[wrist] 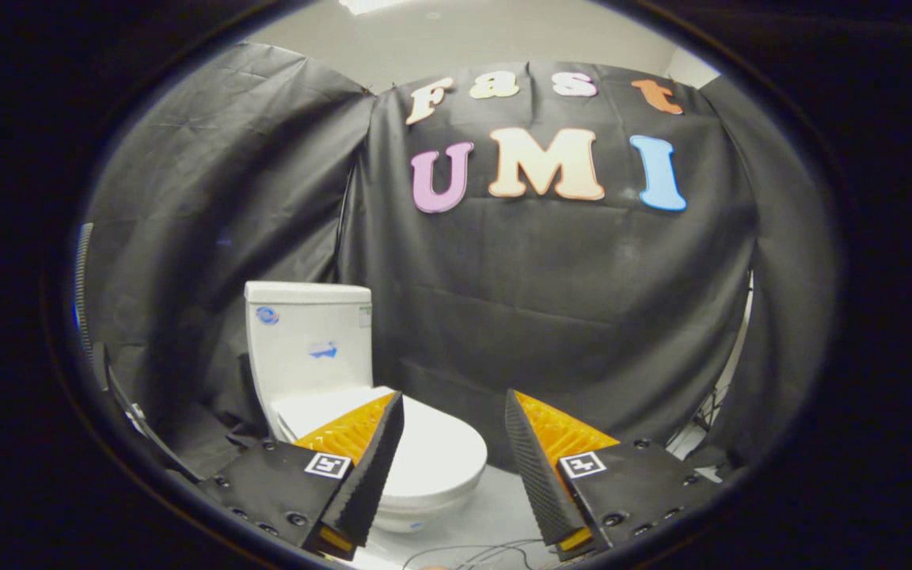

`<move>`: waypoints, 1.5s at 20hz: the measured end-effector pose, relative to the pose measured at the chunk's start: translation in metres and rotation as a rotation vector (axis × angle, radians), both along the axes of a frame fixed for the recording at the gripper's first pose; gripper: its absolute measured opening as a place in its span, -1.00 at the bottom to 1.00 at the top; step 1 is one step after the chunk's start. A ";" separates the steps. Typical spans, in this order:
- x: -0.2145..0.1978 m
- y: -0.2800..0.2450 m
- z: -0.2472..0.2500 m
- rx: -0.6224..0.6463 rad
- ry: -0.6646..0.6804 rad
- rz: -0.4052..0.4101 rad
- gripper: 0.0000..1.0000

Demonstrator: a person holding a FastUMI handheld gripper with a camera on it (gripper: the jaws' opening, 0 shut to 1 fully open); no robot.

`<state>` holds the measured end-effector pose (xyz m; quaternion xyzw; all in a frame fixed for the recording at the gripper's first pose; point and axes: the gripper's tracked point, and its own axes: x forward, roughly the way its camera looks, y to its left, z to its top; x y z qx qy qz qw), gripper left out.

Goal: Open the toilet lid.

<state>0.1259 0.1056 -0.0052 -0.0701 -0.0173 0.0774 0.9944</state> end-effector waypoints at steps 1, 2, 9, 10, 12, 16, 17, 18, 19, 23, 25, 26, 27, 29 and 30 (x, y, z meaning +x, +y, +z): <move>0.002 0.007 0.004 0.010 -0.029 -0.010 0.61; 0.003 0.014 0.005 0.008 -0.056 -0.015 0.61; 0.007 0.044 -0.002 0.069 0.020 -0.042 0.56; 0.008 0.047 -0.004 0.080 0.012 -0.043 0.56; 0.009 0.050 -0.009 0.124 0.014 -0.067 0.54; 0.005 0.058 -0.009 0.206 -0.027 -0.105 0.52; 0.004 0.058 -0.011 0.209 -0.027 -0.117 0.51; 0.001 0.059 -0.013 0.209 -0.023 -0.120 0.50; -0.001 0.061 -0.014 0.207 -0.016 -0.119 0.50; -0.008 0.056 -0.025 0.197 0.019 -0.136 0.50; -0.012 0.055 -0.032 0.218 0.028 -0.143 0.50; -0.014 0.057 -0.034 0.228 0.025 -0.134 0.50; -0.017 0.060 -0.035 0.228 0.015 -0.125 0.50; -0.023 0.057 -0.035 0.221 -0.003 -0.129 0.49; -0.026 0.057 -0.034 0.222 -0.012 -0.133 0.49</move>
